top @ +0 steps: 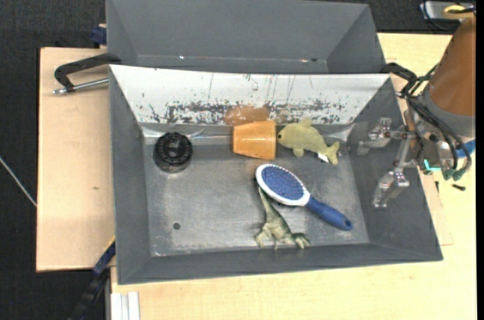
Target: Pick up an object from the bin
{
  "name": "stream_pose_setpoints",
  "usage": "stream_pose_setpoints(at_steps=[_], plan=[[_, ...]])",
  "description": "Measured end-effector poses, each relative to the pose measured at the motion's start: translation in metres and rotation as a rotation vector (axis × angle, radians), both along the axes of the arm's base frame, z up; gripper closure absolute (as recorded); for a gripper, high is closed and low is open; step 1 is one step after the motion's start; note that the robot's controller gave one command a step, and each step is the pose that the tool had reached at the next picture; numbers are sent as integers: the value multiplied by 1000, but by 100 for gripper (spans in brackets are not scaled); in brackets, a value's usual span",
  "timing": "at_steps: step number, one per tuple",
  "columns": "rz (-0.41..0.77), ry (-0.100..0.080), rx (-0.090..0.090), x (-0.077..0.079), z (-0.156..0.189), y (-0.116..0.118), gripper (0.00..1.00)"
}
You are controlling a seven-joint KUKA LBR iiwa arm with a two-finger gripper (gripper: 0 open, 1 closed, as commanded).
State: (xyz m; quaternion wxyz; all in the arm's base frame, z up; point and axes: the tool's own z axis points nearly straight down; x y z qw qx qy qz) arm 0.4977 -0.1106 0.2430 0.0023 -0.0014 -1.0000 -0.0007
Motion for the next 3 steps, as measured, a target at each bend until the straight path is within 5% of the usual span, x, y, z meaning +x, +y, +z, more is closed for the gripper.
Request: stream_pose_setpoints(at_steps=[1, 2, 3], plan=[[-5, 3, 2, 4, -162, 27, 0], [-6, -6, -1, 7, -157, 26, 100], [-52, -19, -2, 23, -34, 34, 100]])
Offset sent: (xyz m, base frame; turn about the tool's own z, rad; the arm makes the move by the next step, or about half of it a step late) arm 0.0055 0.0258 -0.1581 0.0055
